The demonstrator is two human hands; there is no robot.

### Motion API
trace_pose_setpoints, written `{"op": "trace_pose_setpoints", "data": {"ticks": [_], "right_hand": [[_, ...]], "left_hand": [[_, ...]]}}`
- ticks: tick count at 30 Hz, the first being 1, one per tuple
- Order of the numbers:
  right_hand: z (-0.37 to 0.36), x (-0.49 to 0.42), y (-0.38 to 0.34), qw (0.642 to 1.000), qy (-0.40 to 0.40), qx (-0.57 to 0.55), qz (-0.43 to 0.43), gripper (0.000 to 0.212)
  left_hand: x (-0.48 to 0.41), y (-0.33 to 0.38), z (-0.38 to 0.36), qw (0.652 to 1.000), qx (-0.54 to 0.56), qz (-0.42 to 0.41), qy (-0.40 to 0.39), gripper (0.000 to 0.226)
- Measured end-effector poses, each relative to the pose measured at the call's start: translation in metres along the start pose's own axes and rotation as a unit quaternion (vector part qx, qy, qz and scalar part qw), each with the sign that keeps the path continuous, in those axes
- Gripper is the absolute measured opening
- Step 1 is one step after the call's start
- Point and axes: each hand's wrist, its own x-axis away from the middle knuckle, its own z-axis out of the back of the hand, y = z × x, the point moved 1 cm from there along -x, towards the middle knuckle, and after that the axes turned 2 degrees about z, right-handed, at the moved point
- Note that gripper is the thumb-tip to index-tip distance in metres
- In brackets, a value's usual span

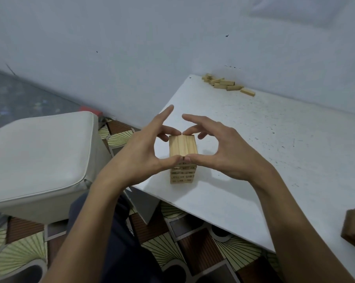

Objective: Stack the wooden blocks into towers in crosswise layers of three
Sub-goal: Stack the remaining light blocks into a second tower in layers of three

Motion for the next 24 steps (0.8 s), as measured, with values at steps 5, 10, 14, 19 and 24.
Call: {"op": "trace_pose_setpoints", "data": {"ticks": [5,10,14,19,24], "right_hand": [[-0.002,0.003,0.004,1.0,0.006,0.007,0.011,0.077],[-0.017,0.012,0.009,0.982,0.113,-0.15,-0.028,0.065],[-0.054,0.022,0.004,0.922,0.197,-0.324,-0.078,0.062],[-0.084,0.026,-0.005,0.9,0.211,-0.374,-0.076,0.07],[-0.09,0.027,-0.01,0.903,0.206,-0.373,-0.055,0.063]], "left_hand": [[0.002,-0.003,-0.002,1.0,0.004,-0.017,0.003,0.102],[0.011,-0.008,-0.012,0.991,0.11,0.013,0.075,0.079],[0.025,0.005,-0.051,0.934,0.298,0.086,0.178,0.064],[0.029,0.019,-0.087,0.918,0.309,0.108,0.223,0.058],[0.029,0.023,-0.097,0.922,0.299,0.097,0.225,0.059]]}}
